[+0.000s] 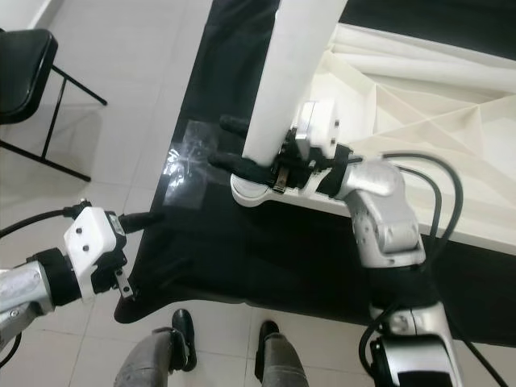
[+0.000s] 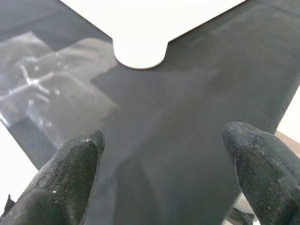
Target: Building children table
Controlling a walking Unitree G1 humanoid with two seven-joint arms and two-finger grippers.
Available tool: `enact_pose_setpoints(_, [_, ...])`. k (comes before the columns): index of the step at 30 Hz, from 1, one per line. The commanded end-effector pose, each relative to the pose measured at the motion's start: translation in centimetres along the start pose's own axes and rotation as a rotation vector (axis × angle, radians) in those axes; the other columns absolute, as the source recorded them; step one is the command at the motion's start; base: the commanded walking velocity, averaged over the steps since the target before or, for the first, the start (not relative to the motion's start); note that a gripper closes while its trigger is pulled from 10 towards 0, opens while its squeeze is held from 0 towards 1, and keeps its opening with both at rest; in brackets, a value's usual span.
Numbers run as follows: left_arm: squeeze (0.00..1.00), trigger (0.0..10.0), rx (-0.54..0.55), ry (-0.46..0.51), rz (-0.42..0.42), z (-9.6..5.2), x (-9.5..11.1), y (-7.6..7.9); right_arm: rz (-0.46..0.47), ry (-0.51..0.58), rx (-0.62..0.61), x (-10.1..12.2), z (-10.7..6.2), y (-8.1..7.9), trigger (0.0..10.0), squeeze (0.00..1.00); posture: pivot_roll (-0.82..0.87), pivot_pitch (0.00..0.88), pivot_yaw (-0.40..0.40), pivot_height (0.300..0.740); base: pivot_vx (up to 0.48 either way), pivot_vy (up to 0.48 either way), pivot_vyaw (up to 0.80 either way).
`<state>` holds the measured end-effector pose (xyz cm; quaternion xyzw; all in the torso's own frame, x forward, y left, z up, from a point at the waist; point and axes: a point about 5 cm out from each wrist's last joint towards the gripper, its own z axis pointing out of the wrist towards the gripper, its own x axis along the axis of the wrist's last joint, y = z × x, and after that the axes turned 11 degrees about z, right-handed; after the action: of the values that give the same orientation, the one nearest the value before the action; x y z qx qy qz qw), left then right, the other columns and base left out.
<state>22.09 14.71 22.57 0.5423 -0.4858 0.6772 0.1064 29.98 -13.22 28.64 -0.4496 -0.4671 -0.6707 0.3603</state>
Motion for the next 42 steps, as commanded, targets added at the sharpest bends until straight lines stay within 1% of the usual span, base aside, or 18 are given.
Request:
enact_pose_setpoints(1, [0.0, 10.0, -0.03, -0.002, -0.028, 0.1, -0.5, 0.7, 0.184, -0.156, 0.028, -4.5, 0.3, -1.7, 10.0, 0.0, 0.06, 0.421, -0.035, 0.74, 0.0, 0.0, 0.0])
enact_pose_setpoints(3, [0.0, 10.0, -0.03, -0.001, -0.027, 0.2, -0.5, 0.7, 0.185, -0.16, 0.013, -4.5, 0.4, -1.7, 10.0, 0.0, 0.06, 0.418, -0.038, 0.74, 0.0, 0.0, 0.0])
enact_pose_setpoints(8, [0.0, 10.0, -0.019, -0.001, -0.02, 0.1, -0.5, 0.7, 0.173, -0.191, -0.082, -3.9, 1.5, 0.0, 10.0, 0.0, 0.06, 0.406, -0.055, 0.74, 0.0, 0.0, 0.0])
enact_pose_setpoints(12, [0.0, 10.0, -0.014, 0.0, -0.023, 0.1, -0.4, 0.9, 0.194, -0.192, -0.123, -3.6, 1.8, 0.3, 10.0, 0.0, 0.06, 0.4, -0.063, 0.74, 0.0, 0.0, 0.0])
enact_pose_setpoints(20, [0.0, 10.0, -0.018, 0.002, -0.023, 0.2, -0.5, 0.9, 0.244, -0.203, -0.212, -3.7, 1.5, 1.4, 10.0, 0.0, 0.06, 0.4, -0.06, 0.74, 0.0, 0.0, 0.0])
enact_pose_setpoints(29, [0.0, 10.0, -0.02, 0.003, -0.022, 0.2, -0.5, 0.9, 0.27, -0.225, -0.283, -4.4, 1.2, 1.7, 10.0, 0.0, 0.06, 0.404, -0.065, 0.74, 0.0, 0.0, 0.0])
enact_pose_setpoints(31, [0.0, 10.0, -0.012, -0.005, -0.02, -0.1, -0.5, 0.9, 0.317, -0.218, -0.397, -5.9, 0.3, 0.2, 10.0, 0.0, 0.08, 0.405, -0.078, 0.74, 0.0, 0.0, 0.0])
enact_pose_setpoints(32, [0.0, 10.0, -0.007, -0.01, -0.019, -0.2, -0.5, 0.9, 0.361, -0.21, -0.494, -7.1, -0.1, -1.2, 10.0, 0.0, 0.07, 0.406, -0.077, 0.74, 0.0, 0.0, 0.0])
enact_pose_setpoints(33, [0.0, 10.0, -0.007, -0.01, -0.019, -0.2, -0.5, 0.9, 0.361, -0.21, -0.494, -7.1, -0.1, -1.2, 10.0, 0.0, 0.07, 0.406, -0.077, 0.74, 0.0, 0.0, 0.0])
enact_pose_setpoints(34, [0.0, 10.0, -0.004, -0.013, -0.018, -0.3, -0.6, 0.8, 0.391, -0.206, -0.563, -7.7, -0.4, -2.1, 10.0, 0.0, 0.07, 0.406, -0.077, 0.74, 0.0, 0.0, 0.0])
enact_pose_setpoints(35, [0.0, 10.0, -0.004, -0.015, -0.018, -0.4, -0.6, 0.8, 0.374, -0.252, -0.679, -8.7, -0.7, -3.0, 10.0, 0.0, 0.07, 0.406, -0.073, 0.74, 0.0, 0.0, 0.0])
enact_pose_setpoints(36, [0.0, 10.0, -0.005, -0.014, -0.018, -0.3, -0.7, 0.8, 0.313, -0.33, -0.859, -9.5, -1.3, -3.4, 10.0, 0.0, 0.07, 0.403, -0.07, 0.74, 0.0, 0.0, 0.0])
enact_pose_setpoints(37, [0.0, 10.0, -0.005, -0.014, -0.018, -0.3, -0.7, 0.8, 0.313, -0.33, -0.859, -9.5, -1.3, -3.4, 10.0, 0.0, 0.07, 0.403, -0.07, 0.74, 0.0, 0.0, 0.0])
enact_pose_setpoints(38, [0.0, 10.0, -0.006, -0.012, -0.019, -0.2, -0.7, 0.9, 0.269, -0.394, -1.026, -10.1, -2.0, -3.9, 10.0, 0.0, 0.07, 0.399, -0.069, 0.74, 0.0, 0.0, 0.0])
enact_pose_setpoints(39, [0.0, 10.0, -0.01, -0.01, -0.015, -0.1, -0.6, 0.8, 0.263, -0.415, -1.089, -10.4, -1.7, -4.8, 10.0, 0.0, 0.08, 0.393, -0.072, 0.74, 0.0, 0.0, 0.0])
enact_pose_setpoints(40, [0.0, 10.0, -0.01, -0.01, -0.015, -0.1, -0.6, 0.8, 0.263, -0.415, -1.089, -10.4, -1.7, -4.8, 10.0, 0.0, 0.08, 0.393, -0.072, 0.74, 0.0, 0.0, 0.0])
enact_pose_setpoints(41, [0.0, 10.0, -0.01, -0.008, -0.012, 0.0, -0.6, 0.8, 0.271, -0.396, -1.1, -10.3, -0.9, -5.4, 10.0, 0.0, 0.08, 0.393, -0.072, 0.74, 0.0, 0.0, 0.0])
enact_pose_setpoints(42, [0.0, 10.0, -0.005, -0.007, -0.008, -0.1, -0.6, 0.5, 0.308, -0.368, -1.073, -10.3, 0.4, -5.8, 10.0, 0.0, 0.08, 0.383, -0.066, 0.74, 0.0, 0.0, 0.0])
